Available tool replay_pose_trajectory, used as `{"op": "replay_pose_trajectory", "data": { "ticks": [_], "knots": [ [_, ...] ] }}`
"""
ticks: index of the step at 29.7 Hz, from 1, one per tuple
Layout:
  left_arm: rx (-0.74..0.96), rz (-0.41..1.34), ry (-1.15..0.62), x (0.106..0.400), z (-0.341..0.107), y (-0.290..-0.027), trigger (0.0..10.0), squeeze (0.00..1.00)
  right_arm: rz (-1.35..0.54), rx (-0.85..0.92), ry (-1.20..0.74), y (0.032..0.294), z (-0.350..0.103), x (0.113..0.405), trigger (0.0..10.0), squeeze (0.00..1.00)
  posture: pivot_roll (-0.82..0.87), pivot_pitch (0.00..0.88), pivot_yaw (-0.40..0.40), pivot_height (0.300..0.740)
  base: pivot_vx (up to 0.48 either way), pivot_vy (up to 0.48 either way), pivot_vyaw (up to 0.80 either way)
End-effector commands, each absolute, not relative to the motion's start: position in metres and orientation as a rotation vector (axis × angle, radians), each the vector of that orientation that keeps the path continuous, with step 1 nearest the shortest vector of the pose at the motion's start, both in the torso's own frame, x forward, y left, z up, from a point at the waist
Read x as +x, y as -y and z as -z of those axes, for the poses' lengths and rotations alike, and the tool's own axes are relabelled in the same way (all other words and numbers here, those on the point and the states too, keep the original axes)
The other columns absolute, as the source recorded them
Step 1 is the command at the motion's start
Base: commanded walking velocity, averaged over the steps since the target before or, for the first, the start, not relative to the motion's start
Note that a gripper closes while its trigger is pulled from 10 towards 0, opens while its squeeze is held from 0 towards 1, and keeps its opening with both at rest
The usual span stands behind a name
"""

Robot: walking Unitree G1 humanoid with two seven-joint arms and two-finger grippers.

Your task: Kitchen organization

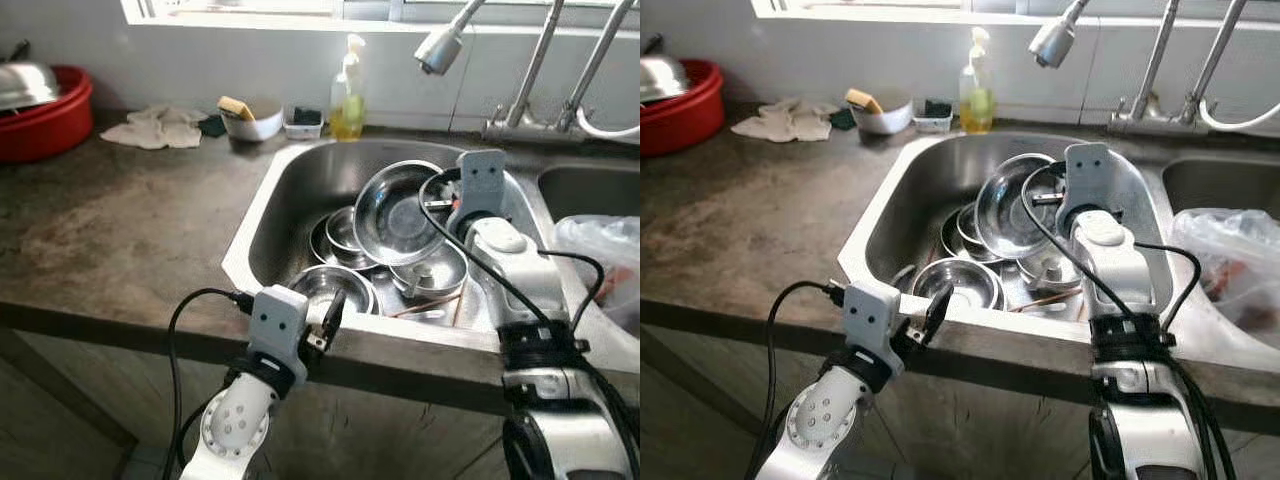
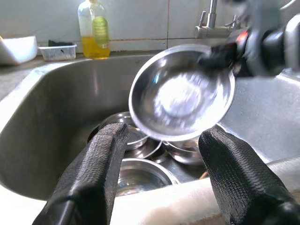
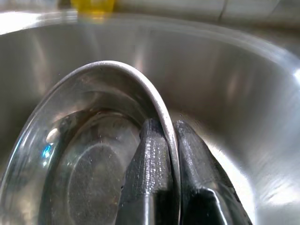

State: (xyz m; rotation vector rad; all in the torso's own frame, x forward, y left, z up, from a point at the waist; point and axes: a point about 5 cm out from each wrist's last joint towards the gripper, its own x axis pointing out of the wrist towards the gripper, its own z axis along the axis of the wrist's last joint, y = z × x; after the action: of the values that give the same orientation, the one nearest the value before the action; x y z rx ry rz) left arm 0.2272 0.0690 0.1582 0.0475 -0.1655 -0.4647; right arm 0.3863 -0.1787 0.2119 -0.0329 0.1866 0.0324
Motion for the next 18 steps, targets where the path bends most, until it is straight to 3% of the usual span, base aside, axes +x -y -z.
{"op": "replay_pose_trajectory", "data": {
  "ticks": [1,8,18],
  "knots": [
    [0.06,0.459,0.168,0.223,-0.161,-0.069,10.0,0.0,-0.082,0.0,-0.225,0.173,-0.208,0.39,10.0,0.0,0.22,0.163,-0.036,0.74,0.0,0.0,0.0],
    [0.056,0.45,0.151,0.216,-0.16,-0.069,10.0,0.0,-0.205,0.022,-0.319,0.15,-0.192,0.398,10.0,0.0,0.23,0.179,-0.047,0.74,0.0,0.0,0.0],
    [0.061,0.445,0.136,0.214,-0.159,-0.07,10.0,0.0,-0.288,0.016,-0.371,0.139,-0.18,0.398,10.0,0.01,0.24,0.174,-0.056,0.74,0.0,0.0,0.0]
  ]
}}
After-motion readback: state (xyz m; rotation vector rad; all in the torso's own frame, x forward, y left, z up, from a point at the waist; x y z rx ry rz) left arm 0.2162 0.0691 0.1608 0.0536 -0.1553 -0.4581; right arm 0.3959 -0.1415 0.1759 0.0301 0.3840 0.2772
